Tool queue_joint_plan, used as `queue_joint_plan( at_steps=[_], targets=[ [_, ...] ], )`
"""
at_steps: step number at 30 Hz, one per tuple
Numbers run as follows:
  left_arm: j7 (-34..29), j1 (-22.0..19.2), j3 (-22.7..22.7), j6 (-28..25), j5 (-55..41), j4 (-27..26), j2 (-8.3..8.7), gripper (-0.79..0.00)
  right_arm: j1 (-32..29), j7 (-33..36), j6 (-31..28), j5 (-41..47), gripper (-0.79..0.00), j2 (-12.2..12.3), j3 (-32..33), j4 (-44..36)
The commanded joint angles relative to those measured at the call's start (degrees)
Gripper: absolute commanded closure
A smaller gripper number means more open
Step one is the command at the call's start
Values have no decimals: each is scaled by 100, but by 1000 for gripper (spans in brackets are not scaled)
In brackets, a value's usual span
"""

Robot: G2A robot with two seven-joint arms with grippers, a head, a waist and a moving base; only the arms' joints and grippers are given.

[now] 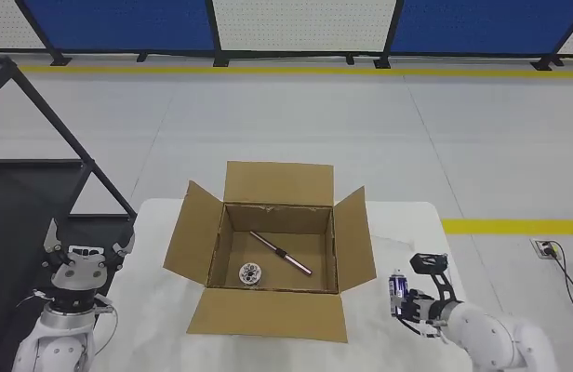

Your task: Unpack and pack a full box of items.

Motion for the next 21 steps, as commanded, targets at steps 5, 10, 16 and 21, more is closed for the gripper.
queue_joint_plan(
  at_steps=[5, 10, 16, 21],
  targets=[
    [0, 0, 0, 0, 0, 0, 0, -785, 424, 386, 260, -216, 0, 9, -388, 449],
    [0, 0, 0, 0, 0, 0, 0, -785, 648, 488, 338, -284, 0, 16, -602, 670],
    [0, 0, 0, 0, 0, 0, 0, -785, 818, 436, 515, -412, 0, 18, -802, 947],
    [0, 0, 0, 0, 0, 0, 0, -785, 973, 408, 572, -447, 0, 20, -935, 1209]
  ],
)
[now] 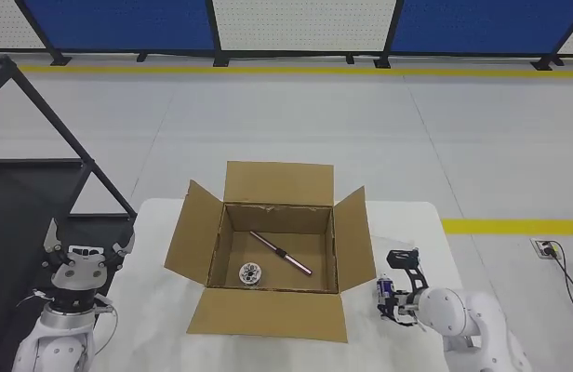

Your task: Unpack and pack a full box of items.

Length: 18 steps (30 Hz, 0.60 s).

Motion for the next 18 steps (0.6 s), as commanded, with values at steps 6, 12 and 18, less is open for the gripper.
queue_joint_plan(
  at_steps=[6, 12, 18],
  targets=[
    [0, 0, 0, 0, 0, 0, 0, -785, 154, -5, 57, -45, 0, 9, -131, 283],
    [0, 0, 0, 0, 0, 0, 0, -785, 237, 1, 75, -4, -37, 21, -176, 453],
    [0, 0, 0, 0, 0, 0, 0, -785, 231, -26, 57, 51, -536, 46, -153, 503]
  ],
)
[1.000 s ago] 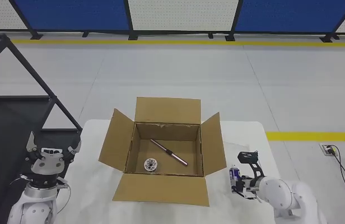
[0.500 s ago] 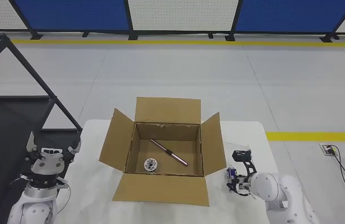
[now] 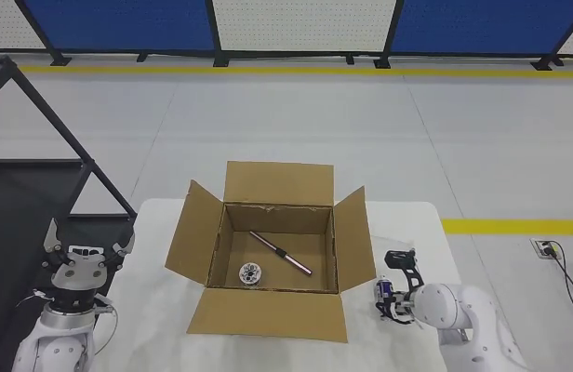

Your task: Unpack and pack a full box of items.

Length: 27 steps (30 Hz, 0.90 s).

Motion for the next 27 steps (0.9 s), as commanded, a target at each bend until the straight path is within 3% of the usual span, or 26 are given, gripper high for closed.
queue_joint_plan(
  at_steps=[1, 3, 4, 27],
  targets=[
    [0, 0, 0, 0, 0, 0, 0, -785, -10, -2, -5, 24, -606, 10, 18, -7],
    [0, 0, 0, 0, 0, 0, 0, -785, -21, -5, -3, 39, -757, 20, 34, -26],
    [0, 0, 0, 0, 0, 0, 0, -785, -26, -11, 1, 41, -785, 24, 39, -37],
    [0, 0, 0, 0, 0, 0, 0, -785, 14, -20, 53, 150, -785, 108, 27, -89]
  ],
)
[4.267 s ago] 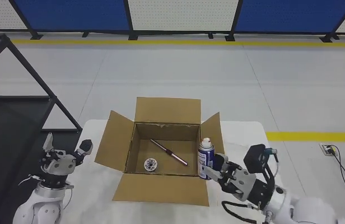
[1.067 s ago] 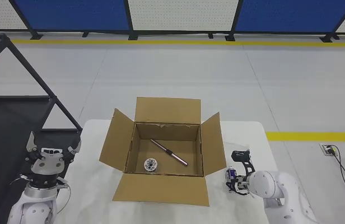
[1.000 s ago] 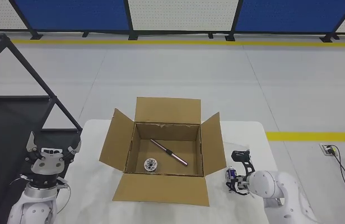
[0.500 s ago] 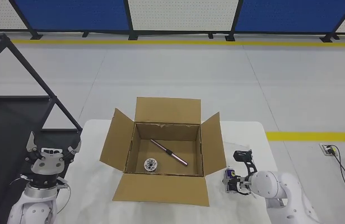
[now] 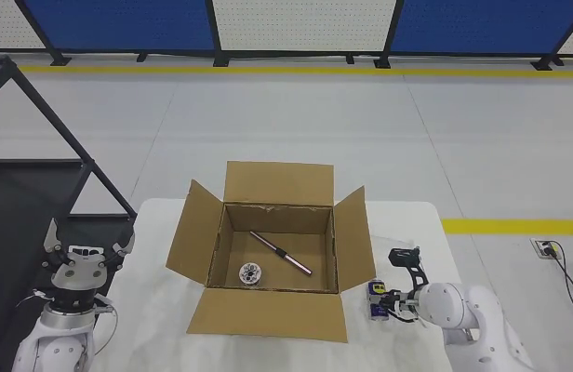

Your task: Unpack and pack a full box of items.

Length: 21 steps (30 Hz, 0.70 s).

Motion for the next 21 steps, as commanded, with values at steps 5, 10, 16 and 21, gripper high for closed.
queue_joint_plan(
  at_steps=[5, 10, 16, 21],
  targets=[
    [0, 0, 0, 0, 0, 0, 0, -785, 48, 3, 8, 12, -785, 17, -35, 38],
    [0, 0, 0, 0, 0, 0, 0, -785, 85, 8, 33, 29, -785, 31, -56, 81],
    [0, 0, 0, 0, 0, 0, 0, -785, 108, 8, 44, 49, -785, 48, -80, 113],
    [0, 0, 0, 0, 0, 0, 0, -785, 115, -3, 51, 65, -785, 63, -94, 125]
  ],
)
